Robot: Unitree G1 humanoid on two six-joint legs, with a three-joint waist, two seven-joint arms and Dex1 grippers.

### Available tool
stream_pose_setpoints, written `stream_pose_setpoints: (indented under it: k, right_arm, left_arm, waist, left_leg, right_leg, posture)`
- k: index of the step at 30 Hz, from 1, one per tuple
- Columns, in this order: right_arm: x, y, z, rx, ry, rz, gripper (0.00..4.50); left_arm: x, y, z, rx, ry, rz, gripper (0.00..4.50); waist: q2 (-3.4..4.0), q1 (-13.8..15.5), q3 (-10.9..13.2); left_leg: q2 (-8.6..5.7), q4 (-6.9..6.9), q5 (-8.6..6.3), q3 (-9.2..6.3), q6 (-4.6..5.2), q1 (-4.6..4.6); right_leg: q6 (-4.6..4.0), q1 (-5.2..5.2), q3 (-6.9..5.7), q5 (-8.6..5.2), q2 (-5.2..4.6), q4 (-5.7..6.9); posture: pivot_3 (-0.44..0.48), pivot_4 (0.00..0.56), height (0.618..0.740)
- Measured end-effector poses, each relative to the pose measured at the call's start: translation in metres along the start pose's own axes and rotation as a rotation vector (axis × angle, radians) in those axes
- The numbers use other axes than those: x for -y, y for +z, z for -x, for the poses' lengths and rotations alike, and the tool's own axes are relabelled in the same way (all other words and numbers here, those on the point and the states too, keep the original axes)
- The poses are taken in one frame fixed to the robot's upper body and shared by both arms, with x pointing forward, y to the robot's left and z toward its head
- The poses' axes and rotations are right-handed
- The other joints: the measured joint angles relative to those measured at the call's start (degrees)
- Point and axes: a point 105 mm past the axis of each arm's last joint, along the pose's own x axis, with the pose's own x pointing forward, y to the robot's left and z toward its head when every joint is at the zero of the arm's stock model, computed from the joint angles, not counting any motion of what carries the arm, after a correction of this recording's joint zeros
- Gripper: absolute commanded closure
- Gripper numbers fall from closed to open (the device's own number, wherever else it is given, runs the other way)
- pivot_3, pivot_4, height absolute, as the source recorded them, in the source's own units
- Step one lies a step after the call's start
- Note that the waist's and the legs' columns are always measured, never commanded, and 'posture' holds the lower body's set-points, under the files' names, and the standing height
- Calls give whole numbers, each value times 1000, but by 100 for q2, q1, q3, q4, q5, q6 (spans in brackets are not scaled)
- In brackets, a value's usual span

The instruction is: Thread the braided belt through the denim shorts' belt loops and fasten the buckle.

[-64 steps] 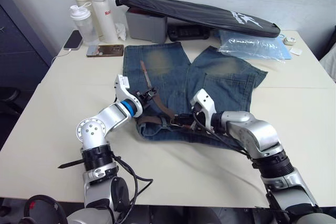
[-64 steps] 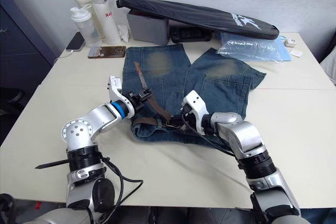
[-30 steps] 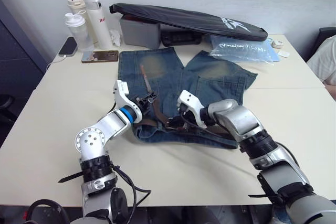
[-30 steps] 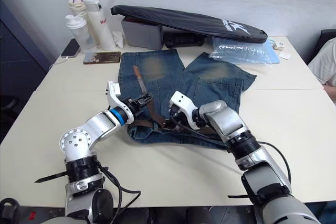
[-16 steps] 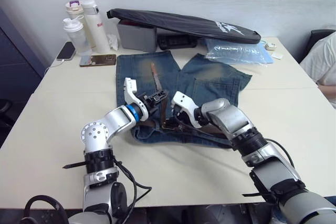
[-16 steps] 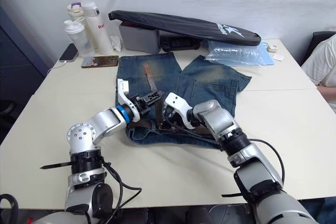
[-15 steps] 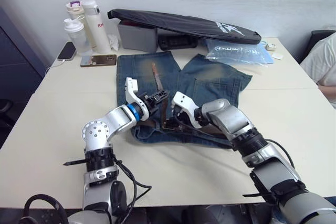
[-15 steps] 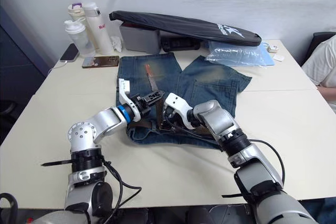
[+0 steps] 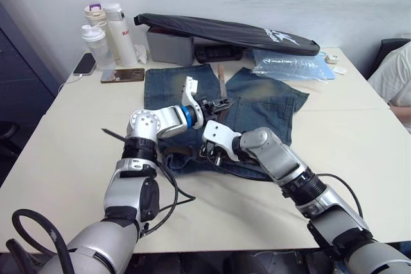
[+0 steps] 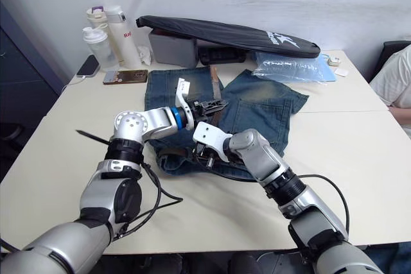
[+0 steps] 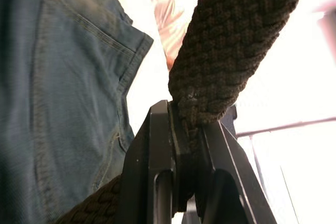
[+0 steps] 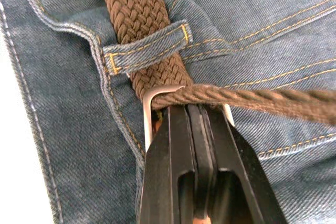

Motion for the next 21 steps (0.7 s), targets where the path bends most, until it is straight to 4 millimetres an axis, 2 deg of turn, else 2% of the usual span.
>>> stream_pose_setpoints:
  k: [6, 12, 16, 21]
  right_arm:
    - [0, -6, 11, -8, -48, 45, 4382]
    - [-3, -9, 24, -18, -104, 105, 4382]
    - [-6, -12, 39, -34, -146, 95, 4382]
    - [-6, -16, 45, -46, -162, 82, 4382]
  left_arm:
    - [4, -13, -13, -57, -49, -10, 4500]
    - [11, -29, -24, -108, -97, 8, 4500]
    - [18, -38, -27, -146, -148, 43, 4500]
    - [24, -42, -27, -173, -192, 62, 4500]
  waist:
    - [4, 144, -2]
    - [12, 187, -2]
    - [28, 322, -8]
    - [25, 413, 4]
  left_leg:
    - [-24, 0, -2, -10, 3, -57]
    - [-69, -2, 3, -42, 20, -125]
    - [-110, -9, 20, -76, 55, -224]
    - [-121, -7, 21, -88, 75, -225]
  right_leg:
    - [1, -67, -24, 2, -42, 3]
    - [5, -105, -133, 4, -120, -1]
    - [7, -169, -161, 5, -150, 12]
    - [7, -167, -181, 5, -157, -3]
  posture:
    - [0, 150, 740]
    - [0, 150, 740]
    - [0, 150, 740]
    - [0, 150, 740]
